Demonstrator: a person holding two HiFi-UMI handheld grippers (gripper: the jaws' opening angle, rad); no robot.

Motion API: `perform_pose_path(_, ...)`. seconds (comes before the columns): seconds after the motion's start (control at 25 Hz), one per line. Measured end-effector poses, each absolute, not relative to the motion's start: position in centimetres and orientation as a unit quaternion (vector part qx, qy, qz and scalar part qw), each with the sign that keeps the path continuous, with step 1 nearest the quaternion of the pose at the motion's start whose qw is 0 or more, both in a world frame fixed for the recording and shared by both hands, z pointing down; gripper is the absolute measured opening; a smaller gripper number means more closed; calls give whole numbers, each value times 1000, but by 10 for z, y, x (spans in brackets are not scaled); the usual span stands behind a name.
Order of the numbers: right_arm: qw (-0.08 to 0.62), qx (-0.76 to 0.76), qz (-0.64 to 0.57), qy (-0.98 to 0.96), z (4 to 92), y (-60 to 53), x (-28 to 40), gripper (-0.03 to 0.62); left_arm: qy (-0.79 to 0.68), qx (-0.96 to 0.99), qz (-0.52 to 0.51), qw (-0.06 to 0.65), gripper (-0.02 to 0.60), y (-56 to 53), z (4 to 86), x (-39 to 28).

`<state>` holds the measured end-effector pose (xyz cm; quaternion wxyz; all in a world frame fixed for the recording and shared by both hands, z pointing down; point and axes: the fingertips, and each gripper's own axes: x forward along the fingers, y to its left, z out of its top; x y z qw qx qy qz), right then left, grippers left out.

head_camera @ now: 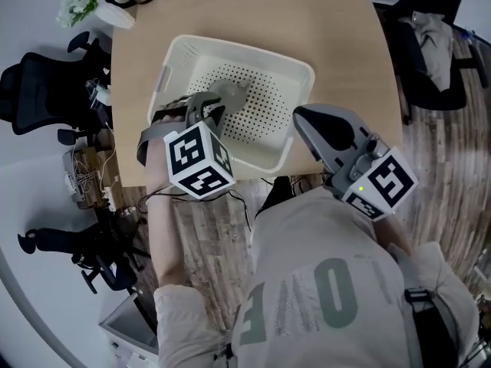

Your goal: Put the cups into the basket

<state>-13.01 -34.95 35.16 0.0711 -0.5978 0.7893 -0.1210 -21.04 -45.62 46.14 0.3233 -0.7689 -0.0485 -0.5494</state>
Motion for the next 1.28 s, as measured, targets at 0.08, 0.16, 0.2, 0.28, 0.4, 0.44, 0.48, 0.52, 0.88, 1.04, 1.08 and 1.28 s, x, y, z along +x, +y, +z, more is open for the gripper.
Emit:
perform_pose_path(0.08,52,-595,-104,795,350,-351,-135,-2,-13,-812,-500,301,68,-452,431,-207)
perform_pose_path(0.16,29,-595,-78,799,346,-353,-139,-2,25,-851,-450,269,64,-454,409,-206)
perform_pose_path(0.2,21,-594,-65,801,344,-354,-141,-2,47,-871,-418,253,49,-456,398,-206)
perform_pose_path(0.28,11,-589,-49,806,342,-356,-146,-2,110,-907,-333,235,41,-459,372,-210)
perform_pose_path(0.4,13,-585,-52,809,345,-361,-151,-2,259,-915,-195,239,25,-451,329,-227)
perform_pose_path(0.44,15,-587,-50,808,343,-363,-150,-2,305,-914,-157,218,20,-443,323,-234)
perform_pose_path(0.48,16,-590,-46,806,341,-365,-149,-2,343,-913,-122,182,9,-433,321,-238)
perform_pose_path(0.52,16,-594,-40,803,340,-366,-148,-2,370,-915,-90,137,9,-423,323,-240)
perform_pose_path(0.88,-34,-583,-27,811,355,-371,-163,-2,363,-926,-95,47,9,-389,353,-236)
perform_pose_path(1.04,-47,-574,-25,817,360,-371,-172,-3,389,-917,-81,20,9,-400,354,-248)
perform_pose_path(1.08,-48,-573,-24,818,360,-371,-174,-2,393,-916,-79,15,9,-402,355,-251)
perform_pose_path(1.28,-56,-573,-26,817,360,-371,-173,-2,400,-914,-73,6,9,-404,355,-257)
